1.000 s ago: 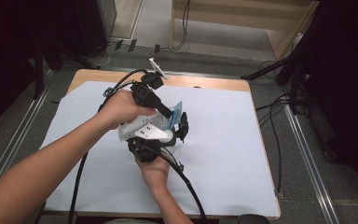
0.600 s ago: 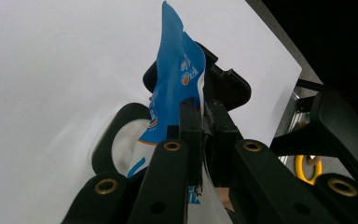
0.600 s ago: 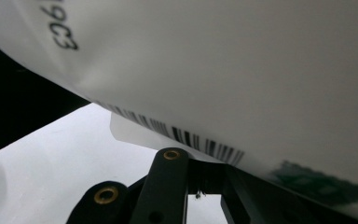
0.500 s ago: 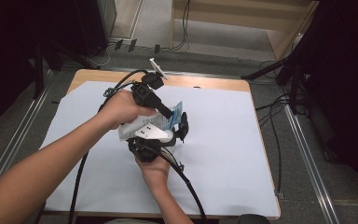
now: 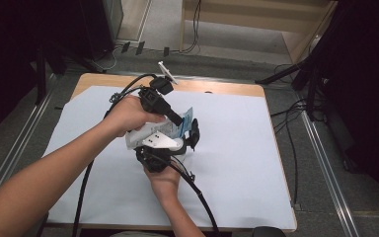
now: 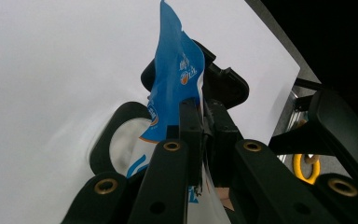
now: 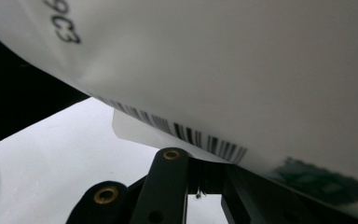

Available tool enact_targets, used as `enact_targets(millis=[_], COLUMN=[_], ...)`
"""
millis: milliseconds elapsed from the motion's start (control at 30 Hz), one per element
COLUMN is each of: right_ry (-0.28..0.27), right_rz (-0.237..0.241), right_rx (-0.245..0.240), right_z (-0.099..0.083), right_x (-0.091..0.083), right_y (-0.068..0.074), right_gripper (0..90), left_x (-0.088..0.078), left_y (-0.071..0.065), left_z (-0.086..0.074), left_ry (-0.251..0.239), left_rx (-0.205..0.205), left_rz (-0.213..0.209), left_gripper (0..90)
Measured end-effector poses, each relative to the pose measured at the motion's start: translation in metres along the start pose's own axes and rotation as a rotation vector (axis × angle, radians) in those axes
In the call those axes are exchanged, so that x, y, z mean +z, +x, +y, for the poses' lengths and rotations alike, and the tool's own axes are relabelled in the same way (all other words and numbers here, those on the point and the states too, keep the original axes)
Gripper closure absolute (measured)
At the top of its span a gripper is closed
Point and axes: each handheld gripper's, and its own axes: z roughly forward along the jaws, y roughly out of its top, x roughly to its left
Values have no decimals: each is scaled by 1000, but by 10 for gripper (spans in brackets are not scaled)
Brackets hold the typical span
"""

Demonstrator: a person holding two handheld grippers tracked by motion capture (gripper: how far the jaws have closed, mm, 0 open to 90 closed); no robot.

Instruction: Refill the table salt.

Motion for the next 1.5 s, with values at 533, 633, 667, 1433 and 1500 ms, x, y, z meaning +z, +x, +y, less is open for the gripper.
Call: enact_targets(millis=[533,633,667,1433,1500], right_ry=[-14,-13,-11,-20,-21], right_rz=[13,13,14,8,6], right_rx=[-9,-14,-14,2,4], right_z=[2,2,2,4,4], right_x=[-3,-2,-2,-5,-5], right_y=[4,4,4,1,0], right_gripper=[900,900,900,900,900], left_x=[-4,-5,-5,0,1], left_y=[1,2,3,2,2], left_z=[-1,-2,-2,3,3], left_ry=[-14,-18,-18,-28,-24], left_rx=[-17,-23,-19,-38,-39], left_rz=[8,6,5,-12,-16], left_gripper=[884,884,884,881,881])
